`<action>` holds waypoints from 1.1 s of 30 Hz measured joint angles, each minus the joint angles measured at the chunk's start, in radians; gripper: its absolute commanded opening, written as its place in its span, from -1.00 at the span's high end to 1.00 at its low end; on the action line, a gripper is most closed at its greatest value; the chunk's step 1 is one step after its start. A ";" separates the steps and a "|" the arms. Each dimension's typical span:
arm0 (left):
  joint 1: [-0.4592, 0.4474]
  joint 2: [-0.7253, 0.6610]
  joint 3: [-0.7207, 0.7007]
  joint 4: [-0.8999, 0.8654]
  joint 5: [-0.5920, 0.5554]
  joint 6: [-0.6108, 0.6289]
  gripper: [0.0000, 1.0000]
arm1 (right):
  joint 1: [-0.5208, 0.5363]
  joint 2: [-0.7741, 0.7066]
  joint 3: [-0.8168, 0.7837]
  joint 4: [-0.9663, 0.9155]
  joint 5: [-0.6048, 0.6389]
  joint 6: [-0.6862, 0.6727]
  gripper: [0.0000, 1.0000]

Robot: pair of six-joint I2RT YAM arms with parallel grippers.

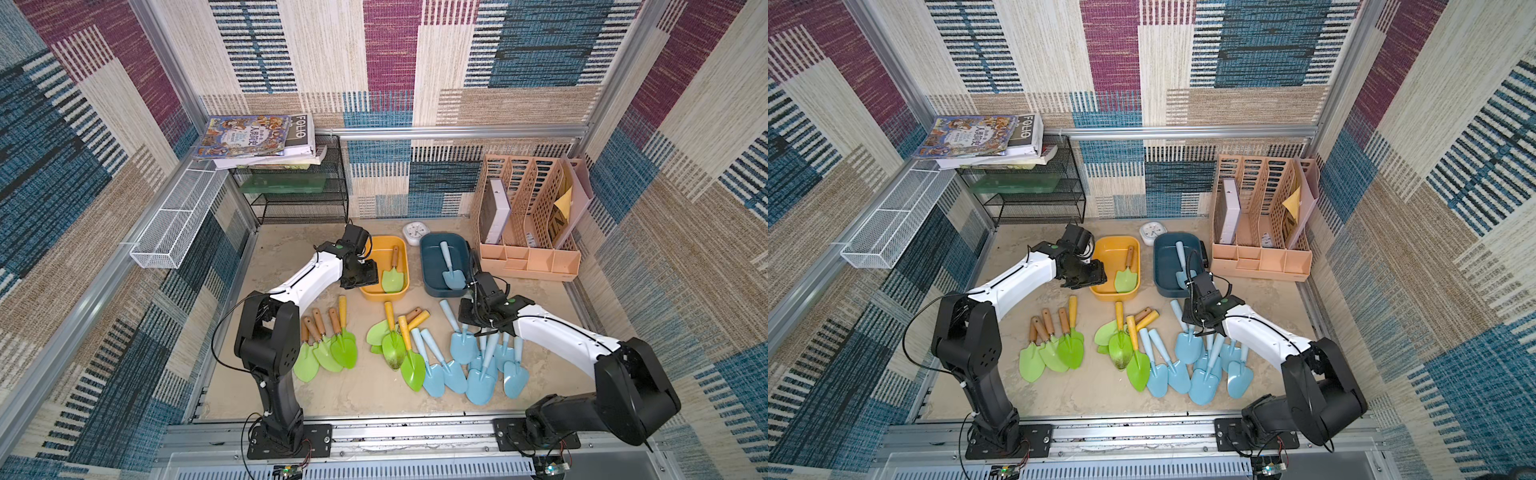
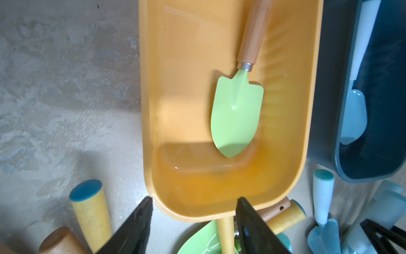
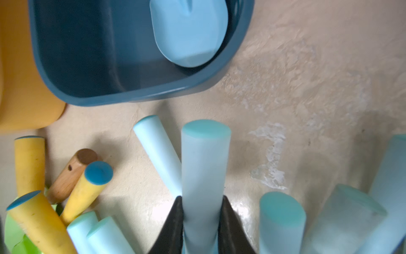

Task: Sort the small shovels by color and place them into the storage box
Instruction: Pick up the shovel from the center of the board, then place the shovel in the storage box.

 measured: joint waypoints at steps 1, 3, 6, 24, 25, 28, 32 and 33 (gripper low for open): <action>0.000 0.004 0.002 0.003 0.003 -0.005 -0.24 | -0.004 -0.016 0.009 -0.014 -0.008 -0.004 0.80; 0.000 0.011 0.004 0.006 0.011 -0.006 -0.24 | -0.012 -0.039 0.039 -0.044 -0.011 -0.017 0.81; 0.000 0.014 0.004 0.008 0.019 -0.013 -0.24 | -0.032 -0.047 0.109 -0.081 -0.019 -0.045 0.80; 0.000 -0.048 -0.082 0.029 0.019 -0.050 -0.24 | -0.219 0.521 0.821 -0.080 -0.069 -0.343 0.78; 0.001 -0.055 -0.084 0.027 0.016 -0.050 -0.24 | -0.222 0.554 0.854 -0.080 -0.074 -0.353 0.78; 0.001 -0.077 -0.090 0.019 0.001 -0.050 -0.24 | -0.231 0.676 0.982 -0.089 -0.091 -0.383 0.78; 0.002 -0.097 -0.106 0.003 -0.031 -0.050 -0.24 | -0.231 0.819 1.141 -0.115 -0.124 -0.402 0.78; 0.002 -0.101 -0.109 0.000 -0.038 -0.051 -0.24 | -0.229 0.843 1.167 -0.119 -0.132 -0.405 0.77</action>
